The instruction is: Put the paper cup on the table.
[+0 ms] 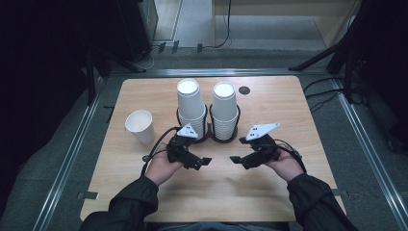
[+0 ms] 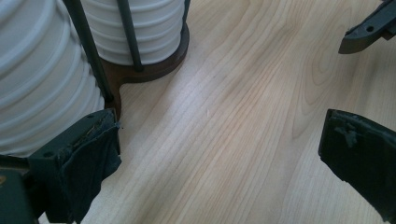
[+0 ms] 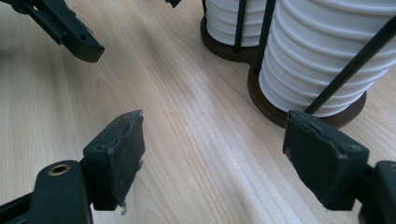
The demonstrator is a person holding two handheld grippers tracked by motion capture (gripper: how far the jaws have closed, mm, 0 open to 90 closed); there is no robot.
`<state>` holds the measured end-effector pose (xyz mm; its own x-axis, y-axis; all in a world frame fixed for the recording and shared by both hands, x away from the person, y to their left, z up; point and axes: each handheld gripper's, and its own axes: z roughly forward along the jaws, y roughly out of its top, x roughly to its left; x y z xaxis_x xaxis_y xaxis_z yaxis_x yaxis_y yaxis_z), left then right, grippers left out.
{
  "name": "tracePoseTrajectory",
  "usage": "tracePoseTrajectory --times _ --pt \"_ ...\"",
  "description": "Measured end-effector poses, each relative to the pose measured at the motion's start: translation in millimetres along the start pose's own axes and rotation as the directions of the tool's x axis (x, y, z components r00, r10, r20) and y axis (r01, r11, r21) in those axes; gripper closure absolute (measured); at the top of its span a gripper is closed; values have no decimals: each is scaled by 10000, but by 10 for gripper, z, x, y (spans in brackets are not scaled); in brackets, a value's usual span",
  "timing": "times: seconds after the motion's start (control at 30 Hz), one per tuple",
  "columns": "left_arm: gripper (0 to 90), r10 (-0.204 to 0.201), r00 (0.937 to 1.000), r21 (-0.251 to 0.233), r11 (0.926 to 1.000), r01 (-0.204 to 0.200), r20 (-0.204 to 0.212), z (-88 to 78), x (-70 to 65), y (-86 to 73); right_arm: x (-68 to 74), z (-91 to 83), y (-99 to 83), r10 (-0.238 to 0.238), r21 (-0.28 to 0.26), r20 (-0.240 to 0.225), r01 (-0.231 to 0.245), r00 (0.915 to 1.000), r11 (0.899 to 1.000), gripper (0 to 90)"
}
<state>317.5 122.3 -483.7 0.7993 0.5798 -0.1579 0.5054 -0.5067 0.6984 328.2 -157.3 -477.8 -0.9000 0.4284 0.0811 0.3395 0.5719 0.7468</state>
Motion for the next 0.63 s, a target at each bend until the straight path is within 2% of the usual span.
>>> tracePoseTrajectory --times 0.4,0.63 --pt "0 -6 10000 28 10000 6 80 -13 20 -11 -6 0 -5 -16 59 39 15 10000 10000 209" --pt "0 -17 10000 43 10000 18 -44 -3 31 -12 -9 -14 -12 -68 45 10 67 10000 10000 209"
